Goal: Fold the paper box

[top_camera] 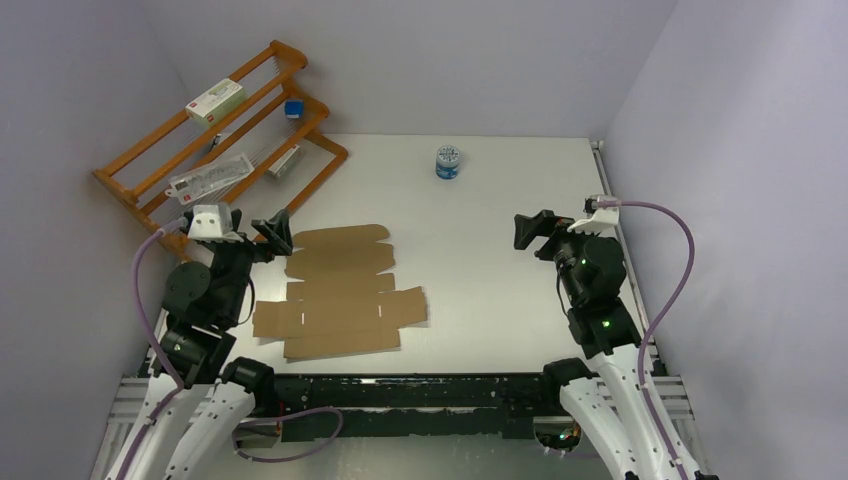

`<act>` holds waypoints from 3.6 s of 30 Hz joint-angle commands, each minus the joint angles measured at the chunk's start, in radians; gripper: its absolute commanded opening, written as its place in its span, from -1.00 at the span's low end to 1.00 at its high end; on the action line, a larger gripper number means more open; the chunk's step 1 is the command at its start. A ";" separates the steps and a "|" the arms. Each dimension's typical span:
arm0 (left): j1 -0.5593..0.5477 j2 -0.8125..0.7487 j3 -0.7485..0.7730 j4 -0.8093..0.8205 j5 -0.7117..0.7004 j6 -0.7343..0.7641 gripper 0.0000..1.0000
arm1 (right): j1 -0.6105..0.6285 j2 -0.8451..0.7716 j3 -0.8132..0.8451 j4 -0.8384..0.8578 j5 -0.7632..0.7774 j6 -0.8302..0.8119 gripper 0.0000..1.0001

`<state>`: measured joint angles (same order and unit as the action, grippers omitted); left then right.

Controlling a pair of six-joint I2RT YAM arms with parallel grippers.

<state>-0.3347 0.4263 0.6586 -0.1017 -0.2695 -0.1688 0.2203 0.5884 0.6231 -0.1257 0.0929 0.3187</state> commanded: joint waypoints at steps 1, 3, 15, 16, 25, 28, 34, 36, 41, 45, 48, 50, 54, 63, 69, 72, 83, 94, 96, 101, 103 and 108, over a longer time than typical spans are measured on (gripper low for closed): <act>0.014 0.012 -0.001 0.025 0.035 -0.010 0.94 | -0.005 -0.008 0.017 0.009 -0.010 -0.006 1.00; 0.016 0.018 -0.001 0.025 0.037 -0.012 0.94 | -0.006 -0.006 0.015 0.010 -0.013 -0.003 1.00; 0.017 0.095 0.027 -0.034 0.056 -0.056 0.94 | -0.005 0.042 -0.029 0.047 -0.144 0.043 1.00; 0.017 0.107 0.033 -0.049 0.059 -0.071 0.94 | -0.006 0.061 -0.034 0.052 -0.179 0.050 1.00; 0.017 0.230 0.023 -0.184 0.072 -0.229 0.94 | 0.008 0.276 -0.147 0.241 -0.473 0.199 0.95; 0.017 0.317 0.023 -0.256 0.034 -0.308 0.94 | 0.064 0.383 -0.162 0.295 -0.502 0.223 0.92; 0.017 0.449 -0.026 -0.276 0.098 -0.399 0.94 | 0.228 0.592 -0.198 0.458 -0.522 0.310 0.85; 0.017 0.460 -0.062 -0.245 0.124 -0.427 0.94 | 0.278 0.662 -0.194 0.493 -0.507 0.331 0.82; 0.017 0.497 -0.119 -0.178 0.180 -0.453 0.94 | 0.340 0.847 -0.164 0.581 -0.553 0.368 0.67; 0.017 0.530 -0.133 -0.153 0.207 -0.453 0.94 | 0.355 0.952 -0.143 0.629 -0.606 0.378 0.50; 0.017 0.540 -0.151 -0.126 0.231 -0.456 0.94 | 0.359 1.015 -0.130 0.665 -0.644 0.389 0.37; 0.017 0.544 -0.162 -0.108 0.248 -0.458 0.94 | 0.362 1.048 -0.127 0.695 -0.663 0.405 0.30; 0.017 0.557 -0.162 -0.091 0.260 -0.452 0.94 | 0.363 1.100 -0.123 0.742 -0.684 0.433 0.06; 0.017 0.527 -0.163 -0.039 0.340 -0.433 0.94 | 0.304 1.086 -0.175 0.843 -0.664 0.493 -0.68; 0.017 0.509 -0.160 -0.007 0.374 -0.430 0.94 | 0.184 1.012 -0.228 0.861 -0.678 0.512 -1.00; 0.017 0.525 -0.157 0.021 0.403 -0.438 0.95 | 0.117 0.972 -0.254 0.856 -0.672 0.518 -1.00; 0.016 0.616 -0.165 0.093 0.486 -0.468 0.94 | -0.033 0.780 -0.322 0.674 -0.576 0.464 -1.00; 0.015 0.708 -0.160 0.104 0.495 -0.485 0.88 | -0.032 0.741 -0.294 0.561 -0.519 0.401 -0.65; 0.016 0.701 -0.168 0.091 0.474 -0.492 0.87 | -0.032 0.716 -0.283 0.517 -0.487 0.379 -0.54; 0.016 0.686 -0.181 0.061 0.451 -0.515 0.84 | -0.030 0.656 -0.249 0.424 -0.428 0.317 -0.22; 0.016 0.680 -0.188 0.052 0.446 -0.521 0.83 | -0.029 0.641 -0.220 0.379 -0.390 0.271 -0.11; 0.014 0.661 -0.207 0.055 0.470 -0.545 0.82 | 0.015 0.688 -0.136 0.386 -0.398 0.188 0.07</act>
<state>-0.3233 1.1152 0.4721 -0.0467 0.1955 -0.6811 0.1997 1.2457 0.4145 0.2787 -0.3294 0.6044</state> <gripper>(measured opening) 0.915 0.507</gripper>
